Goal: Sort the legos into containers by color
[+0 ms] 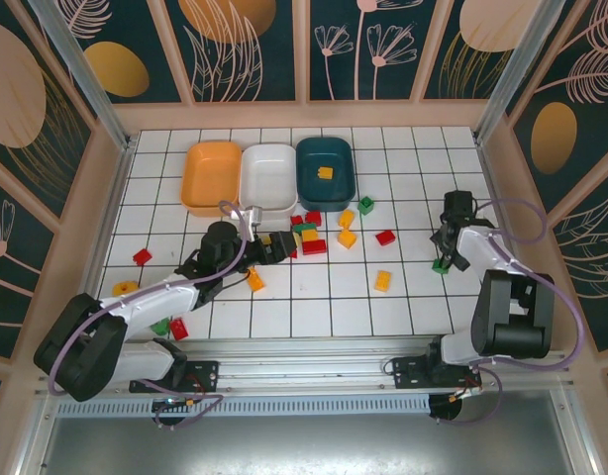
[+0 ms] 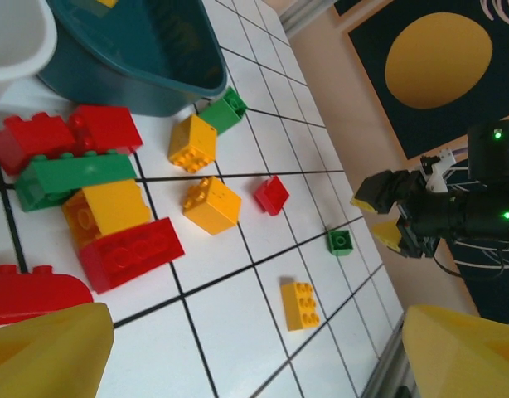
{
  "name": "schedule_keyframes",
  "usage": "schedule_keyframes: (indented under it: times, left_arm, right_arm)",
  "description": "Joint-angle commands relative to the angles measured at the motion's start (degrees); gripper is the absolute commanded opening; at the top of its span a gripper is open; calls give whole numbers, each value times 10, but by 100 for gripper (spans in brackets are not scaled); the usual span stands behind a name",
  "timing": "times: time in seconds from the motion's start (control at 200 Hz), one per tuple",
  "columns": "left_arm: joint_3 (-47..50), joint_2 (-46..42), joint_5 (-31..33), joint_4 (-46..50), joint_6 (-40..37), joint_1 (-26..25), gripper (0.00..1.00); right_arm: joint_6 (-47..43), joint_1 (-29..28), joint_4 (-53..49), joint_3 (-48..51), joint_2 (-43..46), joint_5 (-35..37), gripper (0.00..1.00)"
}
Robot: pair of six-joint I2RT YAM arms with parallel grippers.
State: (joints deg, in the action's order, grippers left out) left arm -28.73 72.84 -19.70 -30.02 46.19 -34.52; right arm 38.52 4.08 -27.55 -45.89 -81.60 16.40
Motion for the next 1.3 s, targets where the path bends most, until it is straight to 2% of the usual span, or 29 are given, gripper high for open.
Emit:
schedule_keyframes:
  times: [0.0, 0.065, 0.195, 0.656, 0.791, 0.901, 1.081, 1.181, 1.296]
  left_arm:
    - [-3, -38, 55, 37, -41, -3, 92]
    - [-3, -49, 69, 48, -46, -3, 92]
    - [-10, -43, 59, 54, -48, -3, 93]
    - [-13, -32, 61, 66, -42, -4, 93]
    - [-16, -35, 61, 72, -42, -3, 93]
    - [-8, -44, 91, 69, -31, -3, 94]
    - [18, -83, 197, 89, 7, 10, 99]
    - [22, -109, 208, 113, 26, 45, 99]
    - [22, -129, 218, 151, 62, 102, 99]
  right_arm:
    - [25, 2, 38, 46, 3, -31, 66]
    - [21, 2, 60, 57, 5, -63, 63]
    - [5, 2, 94, 72, -3, -91, 59]
    - [-19, -1, 145, 90, -14, -147, 35]
    - [-19, -8, 149, 90, 3, -153, 31]
    - [-18, -22, 147, 85, 19, -153, 30]
    - [-7, -79, 128, 44, 47, -138, 30]
    - [0, -142, 123, -6, 44, -119, 29]
    - [5, -228, 147, -86, 0, -104, 29]
